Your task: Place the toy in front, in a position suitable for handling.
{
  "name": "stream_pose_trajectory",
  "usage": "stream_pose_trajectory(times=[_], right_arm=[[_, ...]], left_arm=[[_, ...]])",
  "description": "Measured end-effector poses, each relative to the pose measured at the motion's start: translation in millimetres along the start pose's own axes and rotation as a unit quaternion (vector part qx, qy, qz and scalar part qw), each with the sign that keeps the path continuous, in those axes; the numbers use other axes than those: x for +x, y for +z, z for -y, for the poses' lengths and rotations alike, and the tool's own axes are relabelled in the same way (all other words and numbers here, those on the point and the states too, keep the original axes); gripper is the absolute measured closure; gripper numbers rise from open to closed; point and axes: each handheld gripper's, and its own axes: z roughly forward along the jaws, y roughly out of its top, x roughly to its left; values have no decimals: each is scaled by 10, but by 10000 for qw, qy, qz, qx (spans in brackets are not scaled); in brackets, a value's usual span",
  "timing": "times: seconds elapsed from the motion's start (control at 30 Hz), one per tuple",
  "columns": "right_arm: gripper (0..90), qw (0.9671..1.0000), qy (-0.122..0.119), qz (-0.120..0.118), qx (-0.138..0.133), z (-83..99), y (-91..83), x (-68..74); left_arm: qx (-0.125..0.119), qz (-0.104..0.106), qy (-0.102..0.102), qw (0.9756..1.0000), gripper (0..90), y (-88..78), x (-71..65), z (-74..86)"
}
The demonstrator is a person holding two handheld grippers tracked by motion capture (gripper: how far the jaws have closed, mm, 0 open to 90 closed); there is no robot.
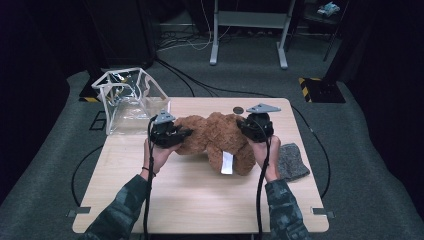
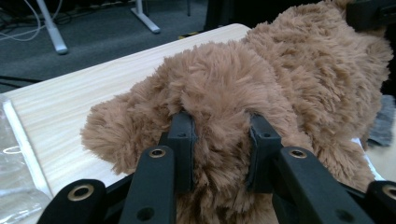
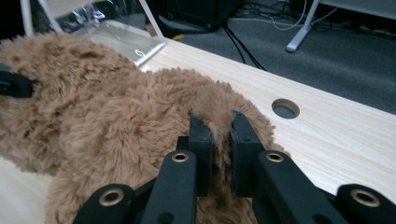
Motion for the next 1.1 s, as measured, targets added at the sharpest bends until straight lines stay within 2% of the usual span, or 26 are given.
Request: stream_pose_trajectory(times=[0.17, 0.3, 0.37, 0.43, 0.5, 0.53, 0.6, 0.7, 0.8, 0.9, 0.97, 1.1], right_arm=[[826, 10000, -95, -18, -26, 23, -202, 101], [828, 9999, -144, -45, 14, 81, -283, 152], [828, 9999, -92, -86, 69, 139, -294, 166], [829, 9998, -95, -99, 171, 216, -289, 189], [829, 9996, -68, -124, 245, 307, -279, 204], [830, 9995, -46, -164, 268, 356, -277, 211], [830, 9993, -22, -259, 261, 449, -286, 214], [830, 9991, 21, -307, 299, 559, -284, 226], [830, 9983, 86, -343, 464, 673, -229, 231], [830, 9974, 68, -322, 645, 795, -153, 250], [830, 9973, 131, -349, 638, 855, -127, 240], [822, 9971, 112, -267, 700, 906, -113, 261]], left_arm=[[-42, 126, -11, 9999, 685, -108, -61, 33], [-12, 162, 18, 9999, 685, -163, -115, 92], [31, 155, 36, 9999, 685, -177, -147, 140], [123, 188, 35, 9997, 685, -187, -168, 201], [244, 279, -52, 9993, 684, -176, -184, 276], [289, 295, -29, 9991, 684, -169, -183, 316], [342, 369, -117, 9987, 684, -156, -196, 398], [446, 391, -91, 9982, 683, -132, -221, 509], [600, 407, -159, 9972, 673, -84, -234, 637], [537, 494, -223, 9971, 652, -73, -207, 730], [495, 500, -151, 9974, 631, -80, -215, 735], [435, 450, 0, 9980, 491, -108, -241, 745]])
